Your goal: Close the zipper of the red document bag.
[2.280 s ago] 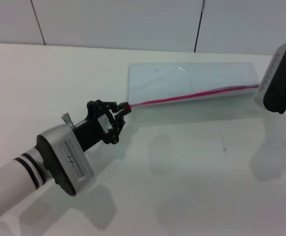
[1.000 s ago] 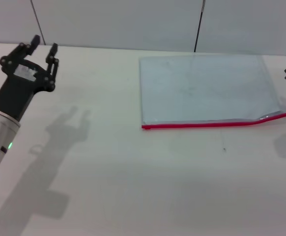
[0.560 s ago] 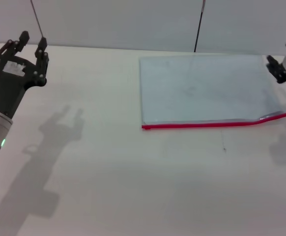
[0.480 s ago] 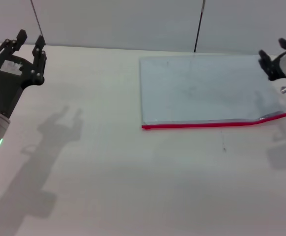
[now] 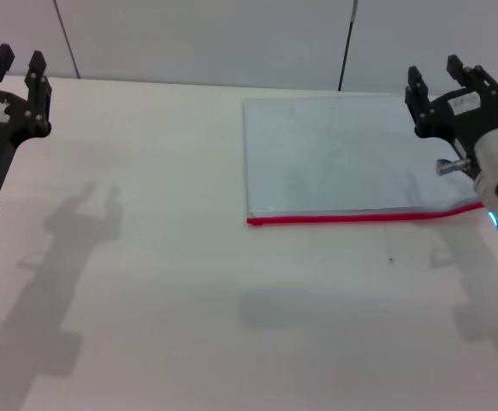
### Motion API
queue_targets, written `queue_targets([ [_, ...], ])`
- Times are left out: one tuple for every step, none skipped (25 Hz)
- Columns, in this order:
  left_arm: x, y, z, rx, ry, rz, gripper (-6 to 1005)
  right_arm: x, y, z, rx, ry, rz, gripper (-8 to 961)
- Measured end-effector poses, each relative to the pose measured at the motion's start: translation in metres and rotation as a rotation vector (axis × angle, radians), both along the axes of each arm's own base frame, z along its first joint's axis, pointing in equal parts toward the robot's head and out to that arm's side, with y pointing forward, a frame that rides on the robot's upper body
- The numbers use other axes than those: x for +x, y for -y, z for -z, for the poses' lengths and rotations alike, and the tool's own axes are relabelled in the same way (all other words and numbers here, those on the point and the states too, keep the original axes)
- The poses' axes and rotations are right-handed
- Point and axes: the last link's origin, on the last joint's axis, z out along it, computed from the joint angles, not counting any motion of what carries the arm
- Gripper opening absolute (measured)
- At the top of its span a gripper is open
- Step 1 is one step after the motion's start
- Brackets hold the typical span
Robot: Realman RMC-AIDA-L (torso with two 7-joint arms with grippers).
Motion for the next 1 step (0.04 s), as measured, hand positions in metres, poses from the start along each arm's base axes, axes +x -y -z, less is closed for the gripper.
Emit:
queue_targets([
  [0.0007, -0.0008, 0.0, 0.004, 0.007, -0.002, 359, 0.0008, 0.0014, 0.0004, 0.005, -0.048, 0.005, 500],
])
